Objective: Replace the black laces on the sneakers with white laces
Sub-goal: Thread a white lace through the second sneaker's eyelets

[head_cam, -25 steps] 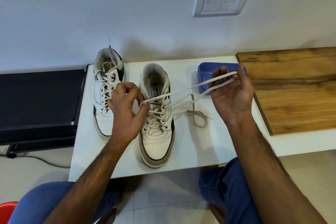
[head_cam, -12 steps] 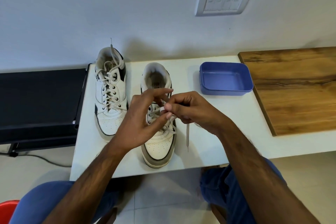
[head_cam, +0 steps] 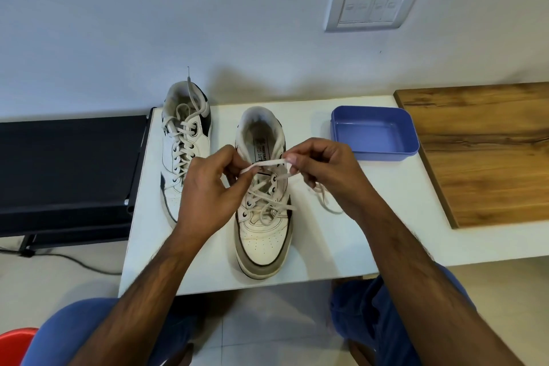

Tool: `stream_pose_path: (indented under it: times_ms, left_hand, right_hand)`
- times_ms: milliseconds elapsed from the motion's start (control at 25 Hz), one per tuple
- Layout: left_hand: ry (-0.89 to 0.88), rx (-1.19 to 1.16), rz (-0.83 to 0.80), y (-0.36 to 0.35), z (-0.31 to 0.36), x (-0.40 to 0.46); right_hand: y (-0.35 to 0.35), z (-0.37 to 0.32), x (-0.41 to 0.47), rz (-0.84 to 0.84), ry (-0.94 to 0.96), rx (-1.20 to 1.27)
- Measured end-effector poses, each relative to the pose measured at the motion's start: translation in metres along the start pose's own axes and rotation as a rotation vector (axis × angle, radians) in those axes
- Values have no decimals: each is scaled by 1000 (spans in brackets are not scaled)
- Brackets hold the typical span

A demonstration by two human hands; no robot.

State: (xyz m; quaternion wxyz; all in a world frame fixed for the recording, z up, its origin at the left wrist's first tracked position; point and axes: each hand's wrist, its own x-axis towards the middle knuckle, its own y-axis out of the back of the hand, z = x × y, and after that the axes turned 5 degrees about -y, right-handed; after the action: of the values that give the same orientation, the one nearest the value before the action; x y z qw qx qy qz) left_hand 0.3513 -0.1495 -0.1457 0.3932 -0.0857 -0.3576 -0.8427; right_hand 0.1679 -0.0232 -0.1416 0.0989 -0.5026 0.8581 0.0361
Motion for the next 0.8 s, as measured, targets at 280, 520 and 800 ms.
stream_pose_path:
  times_ms: [280, 520, 800]
  left_hand:
    - [115, 112, -96, 7, -5, -4]
    - [84, 47, -222, 5, -10, -5]
    - [-55, -251, -470, 8, 0, -7]
  right_hand:
    - [8, -4, 2, 79, -48, 433]
    - [8, -2, 2, 59, -75, 438]
    - [10, -18, 0, 57, 0, 928]
